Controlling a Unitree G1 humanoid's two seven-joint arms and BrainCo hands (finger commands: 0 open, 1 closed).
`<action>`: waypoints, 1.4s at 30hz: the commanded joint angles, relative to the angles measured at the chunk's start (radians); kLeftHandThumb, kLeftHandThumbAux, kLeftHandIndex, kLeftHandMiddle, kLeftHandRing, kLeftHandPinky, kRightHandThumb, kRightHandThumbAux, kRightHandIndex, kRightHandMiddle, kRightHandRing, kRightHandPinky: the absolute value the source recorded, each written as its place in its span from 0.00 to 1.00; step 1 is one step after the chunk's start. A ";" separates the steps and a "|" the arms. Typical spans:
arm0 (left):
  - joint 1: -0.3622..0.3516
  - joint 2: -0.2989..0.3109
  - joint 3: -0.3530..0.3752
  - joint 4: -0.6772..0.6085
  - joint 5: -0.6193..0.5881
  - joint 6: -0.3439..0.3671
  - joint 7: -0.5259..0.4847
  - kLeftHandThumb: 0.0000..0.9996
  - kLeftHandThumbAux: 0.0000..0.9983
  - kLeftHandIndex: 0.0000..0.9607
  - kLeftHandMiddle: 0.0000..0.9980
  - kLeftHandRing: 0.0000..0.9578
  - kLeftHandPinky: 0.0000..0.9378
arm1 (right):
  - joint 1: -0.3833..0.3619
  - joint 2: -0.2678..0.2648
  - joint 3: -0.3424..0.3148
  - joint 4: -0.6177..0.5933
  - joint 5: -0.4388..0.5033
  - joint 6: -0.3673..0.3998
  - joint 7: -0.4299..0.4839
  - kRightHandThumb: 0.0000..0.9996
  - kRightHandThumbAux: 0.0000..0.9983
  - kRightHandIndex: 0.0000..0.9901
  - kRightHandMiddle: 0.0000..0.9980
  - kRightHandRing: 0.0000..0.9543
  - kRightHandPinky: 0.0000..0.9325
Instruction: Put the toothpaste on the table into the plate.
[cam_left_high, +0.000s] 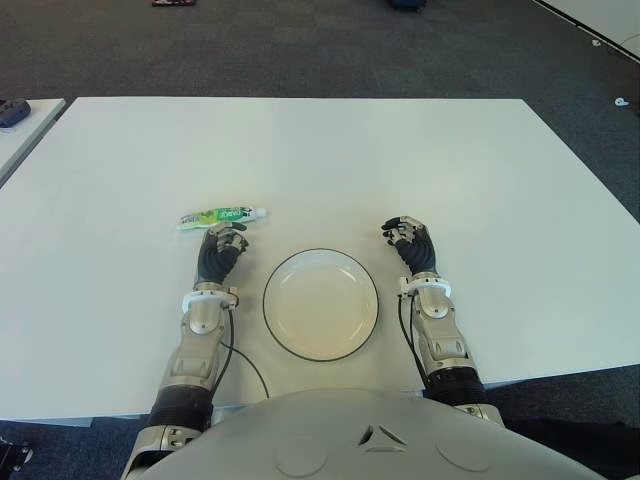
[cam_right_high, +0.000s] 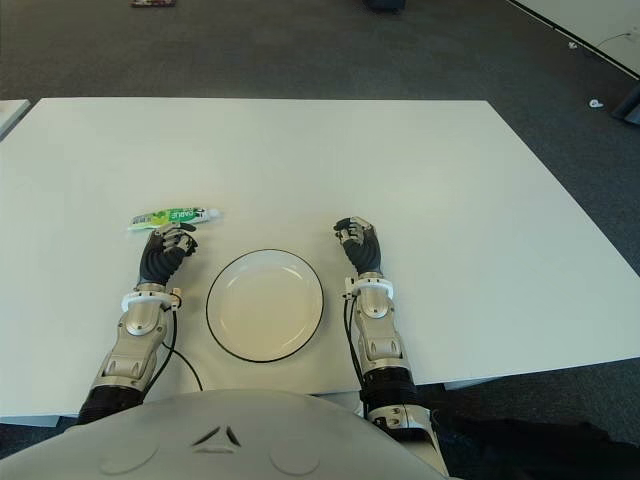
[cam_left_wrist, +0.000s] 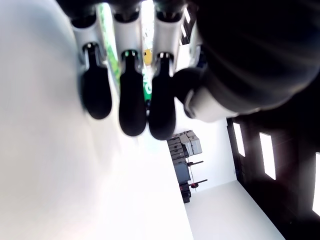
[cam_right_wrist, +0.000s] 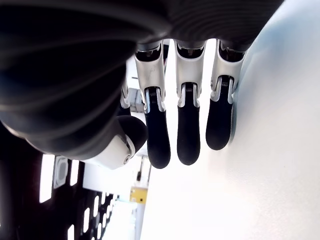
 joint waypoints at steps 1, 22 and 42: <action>0.009 0.000 0.002 0.000 -0.010 0.014 -0.010 0.71 0.72 0.45 0.61 0.63 0.57 | 0.007 0.001 0.001 0.006 0.005 -0.005 0.002 0.72 0.73 0.43 0.46 0.46 0.47; 0.036 0.045 -0.030 -0.086 0.167 -0.069 0.080 0.71 0.71 0.45 0.64 0.65 0.62 | 0.004 0.002 0.002 0.016 -0.001 -0.006 -0.006 0.72 0.73 0.43 0.46 0.45 0.47; -0.135 0.196 -0.118 -0.076 0.610 0.234 0.213 0.73 0.41 0.33 0.30 0.28 0.33 | -0.006 -0.001 0.007 0.037 -0.014 0.000 -0.030 0.72 0.73 0.43 0.46 0.45 0.46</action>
